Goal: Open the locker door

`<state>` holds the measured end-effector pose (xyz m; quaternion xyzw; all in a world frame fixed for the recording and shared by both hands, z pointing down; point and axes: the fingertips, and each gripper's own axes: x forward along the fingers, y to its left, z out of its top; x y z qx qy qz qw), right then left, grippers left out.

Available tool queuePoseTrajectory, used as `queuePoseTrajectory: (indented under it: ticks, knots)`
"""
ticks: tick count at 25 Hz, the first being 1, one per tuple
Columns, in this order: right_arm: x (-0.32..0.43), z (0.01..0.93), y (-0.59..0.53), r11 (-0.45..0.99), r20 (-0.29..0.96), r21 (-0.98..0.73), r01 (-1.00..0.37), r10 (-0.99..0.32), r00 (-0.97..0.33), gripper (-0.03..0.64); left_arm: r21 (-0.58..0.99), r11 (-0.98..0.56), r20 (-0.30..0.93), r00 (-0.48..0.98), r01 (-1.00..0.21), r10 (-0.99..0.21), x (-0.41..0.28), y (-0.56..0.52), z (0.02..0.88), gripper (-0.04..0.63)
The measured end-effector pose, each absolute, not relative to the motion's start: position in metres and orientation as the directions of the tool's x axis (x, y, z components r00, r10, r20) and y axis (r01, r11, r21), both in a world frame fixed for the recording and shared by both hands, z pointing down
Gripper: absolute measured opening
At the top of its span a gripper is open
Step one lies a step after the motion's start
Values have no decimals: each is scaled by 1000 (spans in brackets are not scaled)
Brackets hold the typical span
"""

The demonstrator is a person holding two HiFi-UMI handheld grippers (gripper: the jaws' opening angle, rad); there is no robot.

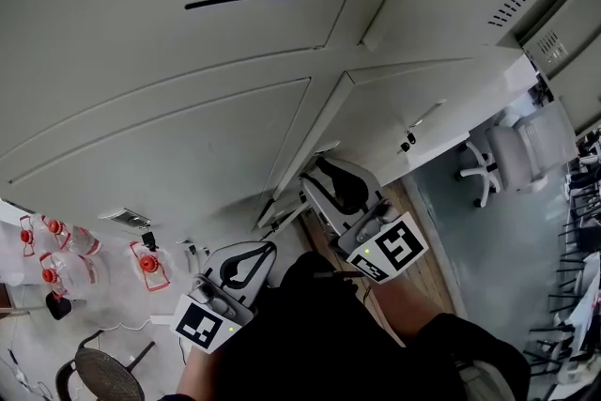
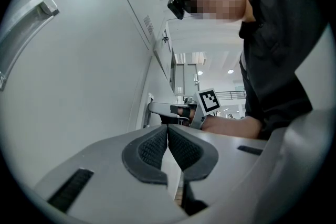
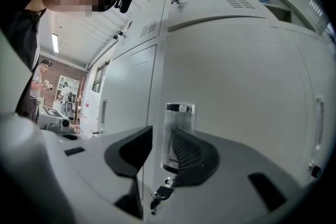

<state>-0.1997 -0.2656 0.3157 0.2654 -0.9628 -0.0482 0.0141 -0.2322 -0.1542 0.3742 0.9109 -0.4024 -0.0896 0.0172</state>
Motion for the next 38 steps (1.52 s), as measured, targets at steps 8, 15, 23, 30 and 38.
queuePoseTrajectory:
  ticks: [8, 15, 23, 30, 38]
  knots:
    - [-204, 316, -272, 849, 1, 92, -520, -523, -853, 102, 120, -663, -152, 646, -739, -748, -236, -155, 376, 17]
    - [-202, 317, -275, 839, 3, 97, -536, -538, -843, 68, 130, -658, -144, 643, -741, -752, -238, -155, 380, 17]
    - [-198, 317, -271, 844, 0, 76, -531, -532, -847, 51, 134, -669, -155, 651, -731, -743, -232, -158, 379, 17]
    - [-192, 317, -266, 854, -6, 63, -517, -518, -856, 49, 131, -674, -163, 655, -727, -738, -226, -158, 379, 17]
    - [-185, 317, -257, 876, -17, 54, -480, -480, -877, 48, 135, -667, -166, 647, -733, -744, -223, -154, 379, 17]
